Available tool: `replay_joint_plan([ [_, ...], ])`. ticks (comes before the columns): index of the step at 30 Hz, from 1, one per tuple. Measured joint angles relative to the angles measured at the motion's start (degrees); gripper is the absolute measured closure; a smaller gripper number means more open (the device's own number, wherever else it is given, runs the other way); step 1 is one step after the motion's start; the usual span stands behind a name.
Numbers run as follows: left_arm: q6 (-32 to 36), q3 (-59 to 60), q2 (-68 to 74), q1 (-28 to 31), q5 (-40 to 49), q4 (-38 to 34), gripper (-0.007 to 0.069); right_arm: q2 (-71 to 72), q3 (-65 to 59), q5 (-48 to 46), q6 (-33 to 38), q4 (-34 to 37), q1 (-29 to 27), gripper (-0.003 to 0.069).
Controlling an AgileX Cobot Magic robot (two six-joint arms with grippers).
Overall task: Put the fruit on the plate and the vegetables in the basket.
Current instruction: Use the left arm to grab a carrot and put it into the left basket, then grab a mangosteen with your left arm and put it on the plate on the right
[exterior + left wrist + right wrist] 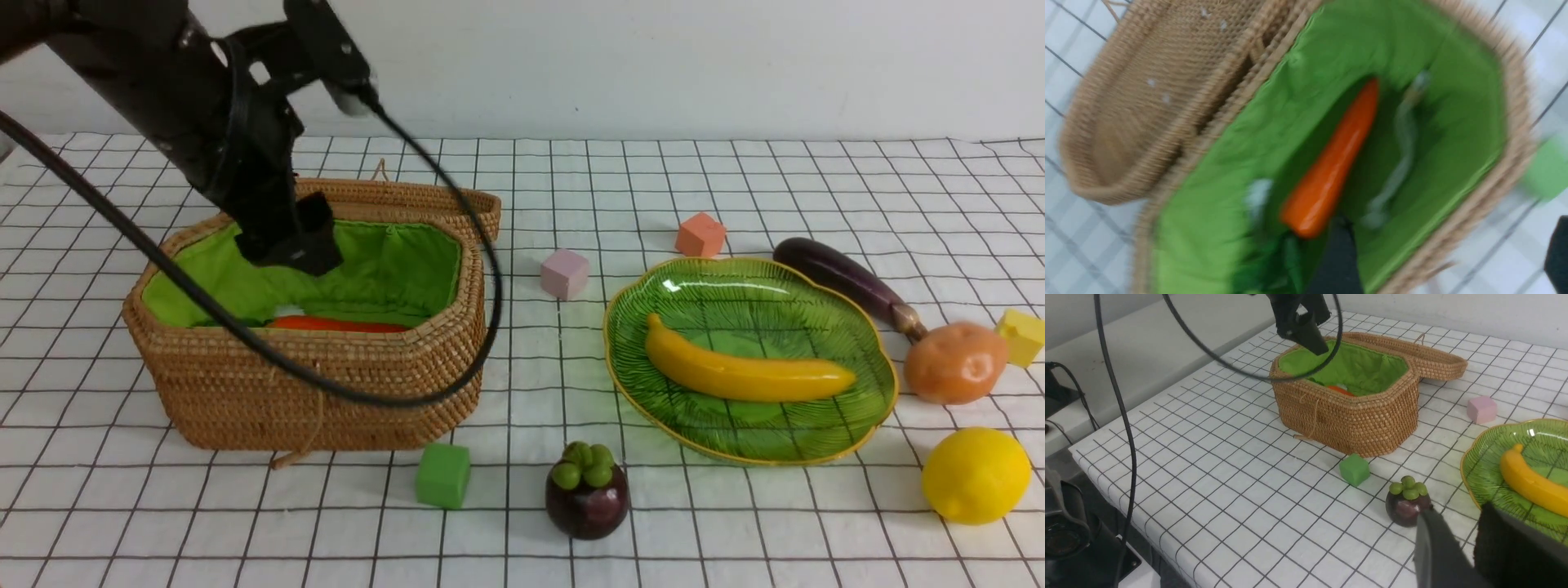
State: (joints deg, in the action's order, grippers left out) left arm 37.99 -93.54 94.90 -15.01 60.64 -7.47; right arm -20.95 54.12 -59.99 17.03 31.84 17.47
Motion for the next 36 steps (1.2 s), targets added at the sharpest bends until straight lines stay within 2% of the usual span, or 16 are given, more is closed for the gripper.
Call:
replay_joint_plan([
  [1, -4.5, 0.0, -0.7, -0.8, 0.3, -1.4, 0.0081, 0.0, 0.0, -0.7, -0.7, 0.0, 0.0, 0.0484],
  [2, -4.5, 0.0, -0.8, -1.0, 0.3, -1.6, 0.0081, 0.0, 0.0, -0.9, -0.8, 0.0, 0.0, 0.0484],
  [4, -13.9, 0.0, -1.7, -5.4, 2.1, -1.9, 0.0277, 0.0, 0.0, -3.2, -3.2, -0.5, 0.0, 0.0484],
  [7, -21.4, 0.0, -1.4, -14.7, 6.5, 0.6, 0.0547, 0.0, 0.0, -7.8, -6.4, -2.2, 0.0, 0.0484],
  [8, -23.5, 0.0, -0.6, -18.2, 8.0, 2.1, 0.0603, 0.0, 0.0, -9.9, -7.5, -3.4, 0.0, 0.0484],
  [9, -23.9, 0.0, -0.6, -18.8, 8.3, 2.3, 0.0611, 0.0, 0.0, -10.5, -7.8, -3.6, 0.0, 0.0484],
  [10, -26.0, 0.0, 1.0, -24.5, 9.6, 3.7, 0.0637, 0.0, 0.0, -12.2, -8.8, -5.2, 0.0, 0.0484],
  [11, -26.7, 0.0, 1.9, -26.2, 9.8, 3.9, 0.0637, 0.0, 0.0, -12.4, -9.1, -5.6, 0.0, 0.0484],
  [14, -26.7, 0.0, 5.0, -31.7, 9.8, 4.3, 0.06, 0.0, 0.0, -12.4, -9.5, -6.6, 0.0, 0.0484],
  [17, -25.2, 0.0, 9.4, -34.7, 7.5, 5.8, 0.0428, 0.0, 0.0, -12.4, -10.0, -6.6, 0.0, 0.0484],
  [21, -25.1, 0.0, 13.4, -34.9, 3.9, 9.6, 0.012, 0.5, 0.0, -12.4, -10.2, -6.5, 0.0, 0.0484],
  [22, -25.1, 0.0, 13.6, -34.9, 3.7, 9.9, 0.012, 0.5, 0.0, -12.4, -10.2, -6.5, 0.0, 0.0484],
  [23, -25.1, 0.0, 14.7, -34.8, 1.8, 11.7, 0.0017, 0.8, 0.0, -12.4, -10.2, -6.5, 0.0, 0.0484],
  [24, -25.1, 0.0, 15.4, -34.7, 0.6, 12.7, -0.0013, 1.1, 0.0, -12.4, -10.3, -6.5, 0.0, 0.0484],
  [28, -25.1, 0.0, 18.6, -34.7, -3.7, 16.1, -0.0045, 1.4, 0.0, -12.4, -10.7, -6.5, 0.0, 0.048],
  [36, -25.1, 0.0, 24.7, -34.7, -5.5, 19.9, -0.0038, 1.4, 0.0, -12.4, -11.1, -6.5, 0.0, 0.0479],
])
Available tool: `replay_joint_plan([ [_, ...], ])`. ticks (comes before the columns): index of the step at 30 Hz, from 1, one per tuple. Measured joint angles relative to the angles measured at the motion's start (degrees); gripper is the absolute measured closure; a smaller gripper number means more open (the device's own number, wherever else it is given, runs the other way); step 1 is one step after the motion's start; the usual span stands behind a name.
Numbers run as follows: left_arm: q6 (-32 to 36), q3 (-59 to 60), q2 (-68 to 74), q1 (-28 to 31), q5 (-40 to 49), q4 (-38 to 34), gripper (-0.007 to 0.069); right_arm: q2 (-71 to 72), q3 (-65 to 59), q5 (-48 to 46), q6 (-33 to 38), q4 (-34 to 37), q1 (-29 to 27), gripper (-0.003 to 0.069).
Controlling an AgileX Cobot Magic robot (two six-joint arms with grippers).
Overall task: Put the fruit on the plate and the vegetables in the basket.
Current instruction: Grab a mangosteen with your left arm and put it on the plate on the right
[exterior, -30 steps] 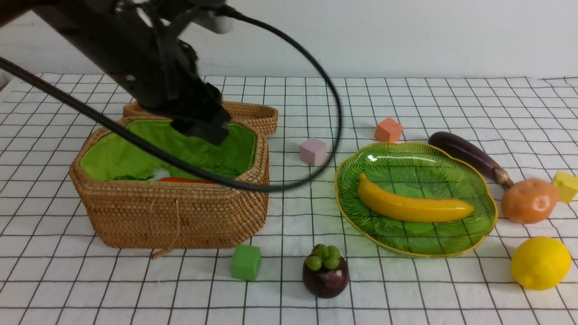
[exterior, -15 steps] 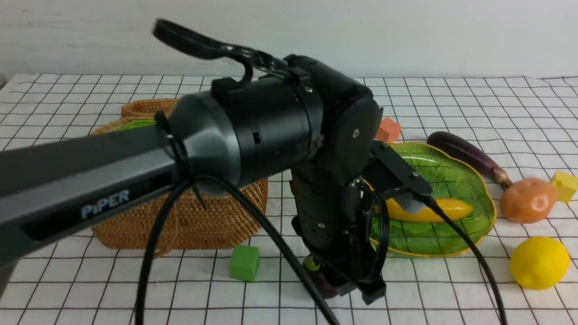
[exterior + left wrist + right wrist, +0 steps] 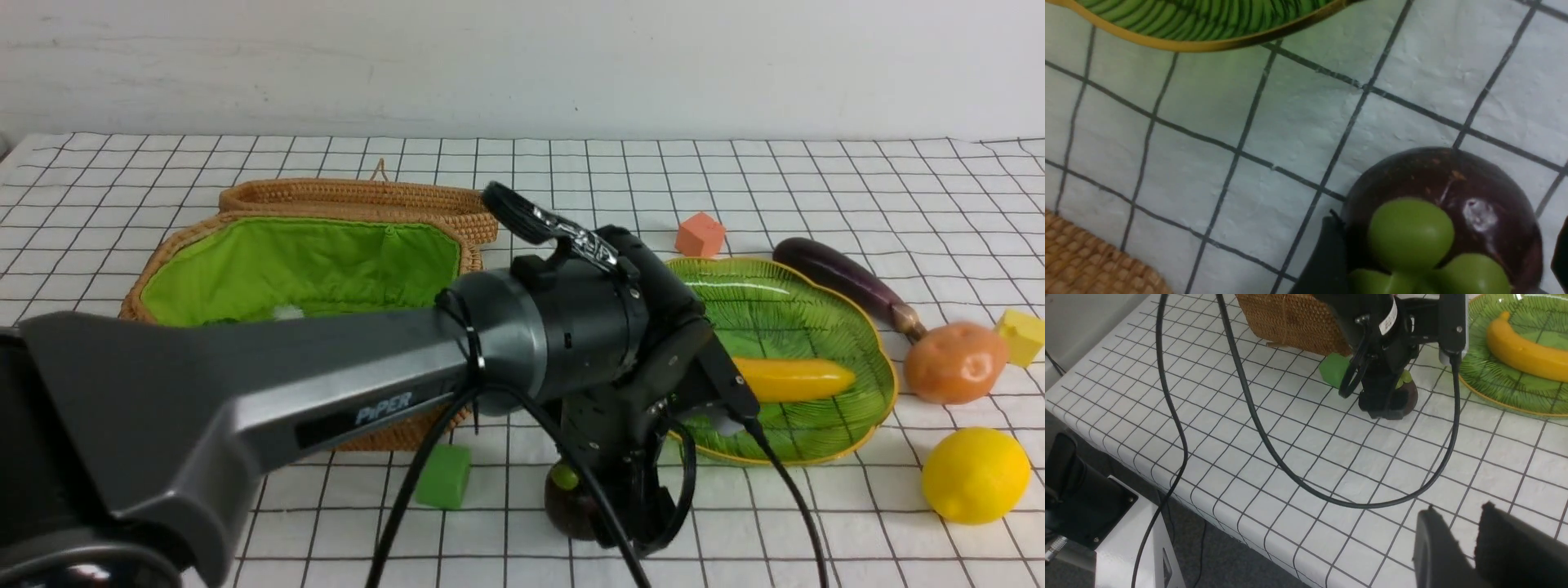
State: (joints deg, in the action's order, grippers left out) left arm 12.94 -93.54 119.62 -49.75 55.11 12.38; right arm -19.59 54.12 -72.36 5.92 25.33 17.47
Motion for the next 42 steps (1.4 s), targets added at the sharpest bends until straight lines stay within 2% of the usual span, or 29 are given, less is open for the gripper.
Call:
replay_joint_plan([
  [4, 0.0, 0.0, 1.6, 0.0, 0.9, 0.2, -0.0015, 0.0, 0.0, 0.0, -0.2, 0.0, 0.0, 0.0479],
  [8, 0.0, 0.0, 2.2, 0.0, 0.9, 0.3, 0.0048, 0.0, 0.0, 0.0, -0.2, 0.0, 0.0, 0.0476],
  [13, -0.1, -1.4, 2.2, 0.0, 2.3, 0.6, 0.0048, 0.0, 0.0, 0.0, -0.2, -0.3, 0.0, 0.0476],
  [16, -1.5, -4.9, 1.0, -0.1, 3.8, 1.0, 0.0048, 0.0, 0.0, 0.0, -1.9, -3.1, 0.0, 0.0476],
  [17, -2.9, -8.3, 0.1, 0.0, 3.6, 0.4, 0.0048, 0.0, 0.0, 0.0, -5.1, -6.3, 0.0, 0.0476],
  [20, -4.8, -16.2, -0.6, 0.4, -0.9, -3.7, 0.0048, 0.0, 0.0, 0.6, -11.5, -13.4, 0.0, 0.0476],
  [23, -4.5, -22.9, 1.4, 1.2, -8.3, -7.8, 0.0048, 0.0, 0.0, 2.4, -14.3, -16.4, 0.0, 0.0476],
  [24, -4.5, -23.4, 1.7, 1.2, -8.9, -8.0, 0.0048, 0.0, 0.0, 2.7, -14.4, -16.5, 0.0, 0.0476],
  [25, -4.3, -26.4, 4.1, 1.7, -14.3, -8.9, 0.0048, 0.0, 0.0, 3.7, -14.5, -16.3, 0.0, 0.0476],
  [28, -4.3, -29.9, 9.3, 2.7, -20.8, -9.1, 0.0048, 0.0, 0.0, 4.1, -14.6, -14.1, 0.0, 0.0476],
  [33, -4.3, -30.5, 16.3, 4.2, -27.6, -8.4, 0.0048, 0.0, 0.0, 2.9, -14.6, -10.8, 0.0, 0.0475],
  [38, -4.3, -30.5, 18.8, 4.6, -30.7, -8.0, -0.0034, 0.0, 0.0, 1.4, -14.6, -10.6, 0.0, 0.0472],
  [42, -4.3, -30.5, 18.1, 4.6, -30.8, -8.0, -0.0044, 0.0, 0.0, 1.3, -14.6, -10.6, 0.0, 0.0468],
])
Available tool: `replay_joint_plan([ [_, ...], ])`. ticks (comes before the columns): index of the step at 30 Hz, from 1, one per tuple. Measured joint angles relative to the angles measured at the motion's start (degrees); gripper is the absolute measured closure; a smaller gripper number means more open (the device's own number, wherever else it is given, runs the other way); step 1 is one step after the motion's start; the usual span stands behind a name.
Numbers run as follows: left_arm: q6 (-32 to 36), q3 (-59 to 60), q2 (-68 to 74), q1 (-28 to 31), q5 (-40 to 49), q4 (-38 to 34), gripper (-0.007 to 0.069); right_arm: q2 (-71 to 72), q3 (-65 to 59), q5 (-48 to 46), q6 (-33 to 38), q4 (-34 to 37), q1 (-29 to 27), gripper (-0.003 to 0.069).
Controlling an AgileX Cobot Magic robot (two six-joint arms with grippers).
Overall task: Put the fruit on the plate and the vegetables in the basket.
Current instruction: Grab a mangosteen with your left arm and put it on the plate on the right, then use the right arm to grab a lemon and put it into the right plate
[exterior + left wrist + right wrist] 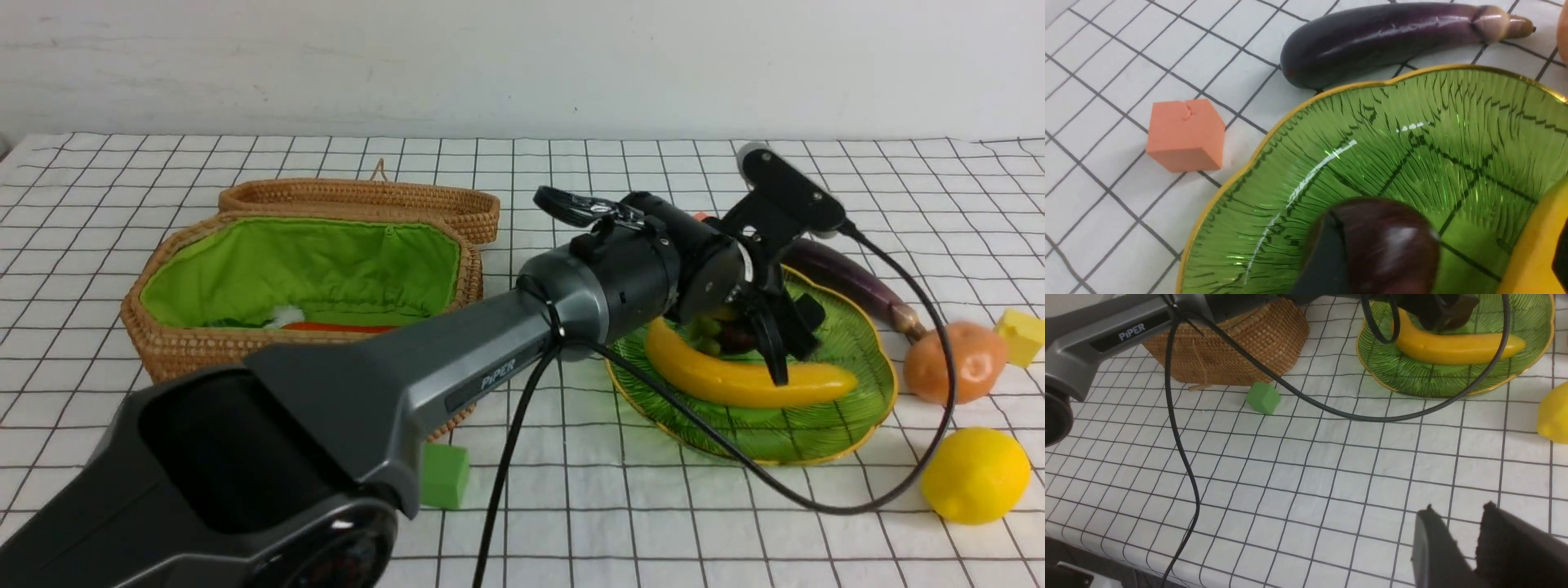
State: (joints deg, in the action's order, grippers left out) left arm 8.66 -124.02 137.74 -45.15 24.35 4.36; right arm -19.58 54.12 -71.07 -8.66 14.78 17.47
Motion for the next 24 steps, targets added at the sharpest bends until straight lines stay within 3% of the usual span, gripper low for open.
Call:
replay_joint_plan([
  [5, 0.0, 0.0, -2.2, 0.0, 3.7, -0.9, -0.002, 0.0, 0.0, 0.0, 0.0, 0.0, 0.0, 0.0466],
  [10, -1.0, 0.0, -7.8, 0.0, 14.8, -5.1, 0.0092, -0.7, 0.0, -0.7, -0.4, -0.4, 0.0, 0.0466],
  [15, -8.1, 0.0, -22.6, 0.0, 34.3, -7.0, 0.0494, -9.1, 0.0, -1.2, 0.1, -1.8, 0.0, 0.0463],
  [18, -9.8, -0.1, -29.3, 0.0, 41.0, -6.6, 0.0622, -13.9, 0.0, 0.6, 2.1, -2.3, 0.0, 0.0462],
  [24, -13.4, 13.7, -51.0, 0.0, 47.0, -4.7, 0.0638, -27.0, 0.0, 10.2, 4.8, -2.6, 0.0, 0.0457],
])
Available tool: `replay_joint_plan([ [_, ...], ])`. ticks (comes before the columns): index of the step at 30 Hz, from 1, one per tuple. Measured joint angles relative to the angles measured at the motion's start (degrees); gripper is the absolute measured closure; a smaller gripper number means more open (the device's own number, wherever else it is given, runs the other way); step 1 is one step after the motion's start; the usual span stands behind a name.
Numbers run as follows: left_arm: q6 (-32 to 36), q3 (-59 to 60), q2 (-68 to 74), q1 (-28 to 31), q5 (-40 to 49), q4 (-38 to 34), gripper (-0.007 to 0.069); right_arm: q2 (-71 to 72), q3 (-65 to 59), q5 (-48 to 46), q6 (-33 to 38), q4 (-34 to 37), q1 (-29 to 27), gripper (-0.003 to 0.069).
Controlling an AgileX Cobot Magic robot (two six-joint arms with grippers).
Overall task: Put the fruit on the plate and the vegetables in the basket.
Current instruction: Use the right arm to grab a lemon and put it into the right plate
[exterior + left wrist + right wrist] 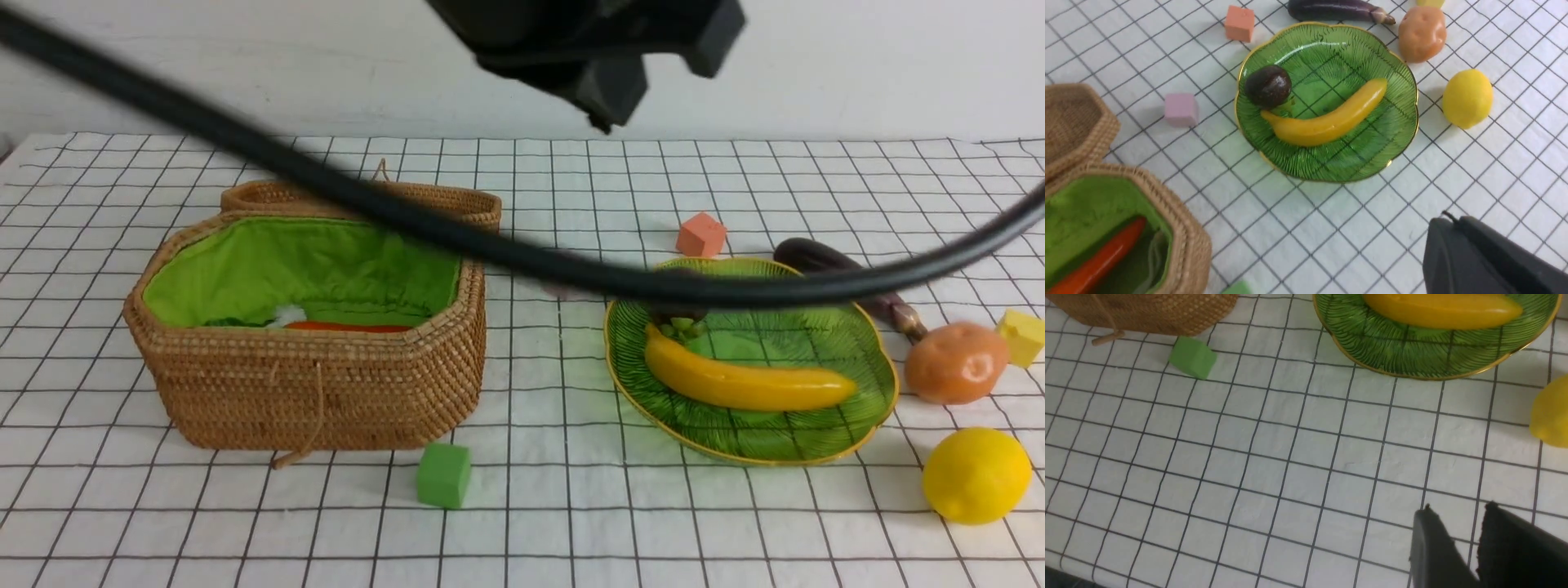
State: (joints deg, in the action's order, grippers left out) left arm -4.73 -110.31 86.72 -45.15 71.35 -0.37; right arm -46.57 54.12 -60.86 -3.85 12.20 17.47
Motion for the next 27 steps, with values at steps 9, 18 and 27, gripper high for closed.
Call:
replay_joint_plan([
  [9, 0.0, 49.7, -38.5, 0.0, -23.4, -2.5, 0.0638, -14.2, 0.0, 2.8, -2.3, -5.3, -4.1, 0.0445],
  [18, 1.7, 73.4, -67.8, 0.0, -40.9, -4.7, 0.0638, -19.1, 0.5, 3.3, -10.2, -6.5, -19.8, 0.0384],
  [27, 2.8, 74.4, -72.0, 0.0, -40.9, -6.4, 0.0638, -32.6, 1.2, 10.9, -10.0, 0.0, -28.5, 0.0027],
])
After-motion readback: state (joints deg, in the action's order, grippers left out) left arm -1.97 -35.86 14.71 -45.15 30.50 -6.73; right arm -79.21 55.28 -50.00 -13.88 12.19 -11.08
